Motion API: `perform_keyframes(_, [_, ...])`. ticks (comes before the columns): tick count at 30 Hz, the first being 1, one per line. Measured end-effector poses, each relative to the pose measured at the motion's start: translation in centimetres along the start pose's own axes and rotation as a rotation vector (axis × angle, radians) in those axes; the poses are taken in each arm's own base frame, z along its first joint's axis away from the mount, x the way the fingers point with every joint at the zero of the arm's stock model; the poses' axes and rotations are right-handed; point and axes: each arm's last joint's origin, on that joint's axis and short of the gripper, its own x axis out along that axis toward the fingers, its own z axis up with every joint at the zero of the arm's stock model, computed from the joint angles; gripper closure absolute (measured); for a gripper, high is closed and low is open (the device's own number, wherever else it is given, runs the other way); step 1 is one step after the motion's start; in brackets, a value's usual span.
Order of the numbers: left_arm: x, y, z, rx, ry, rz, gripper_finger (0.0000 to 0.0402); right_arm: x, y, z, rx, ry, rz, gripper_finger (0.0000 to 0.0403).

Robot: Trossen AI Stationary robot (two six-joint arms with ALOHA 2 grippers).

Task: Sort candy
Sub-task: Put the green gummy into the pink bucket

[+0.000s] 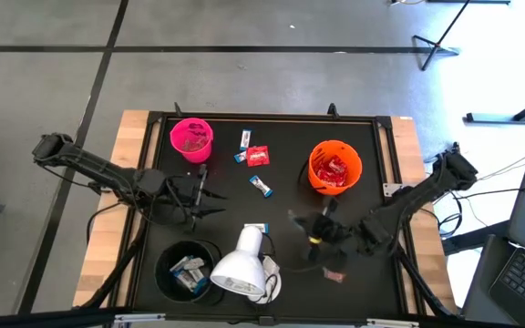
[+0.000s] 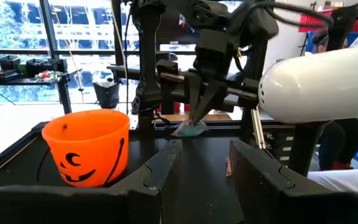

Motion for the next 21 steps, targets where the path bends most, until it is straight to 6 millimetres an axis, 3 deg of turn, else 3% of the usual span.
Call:
perform_keyframes(9, [0.0,0.0,0.2,0.004,-0.016,-0.001,0.0276,2.3,-1.6,2.4,-0.04,0.021,0.133,0.0402])
perform_keyframes(21, [0.0,0.0,0.1,0.005,-0.014,-0.001,0.0276,4.9,-4.4,4.0,-0.064,0.047,0.153,0.0402])
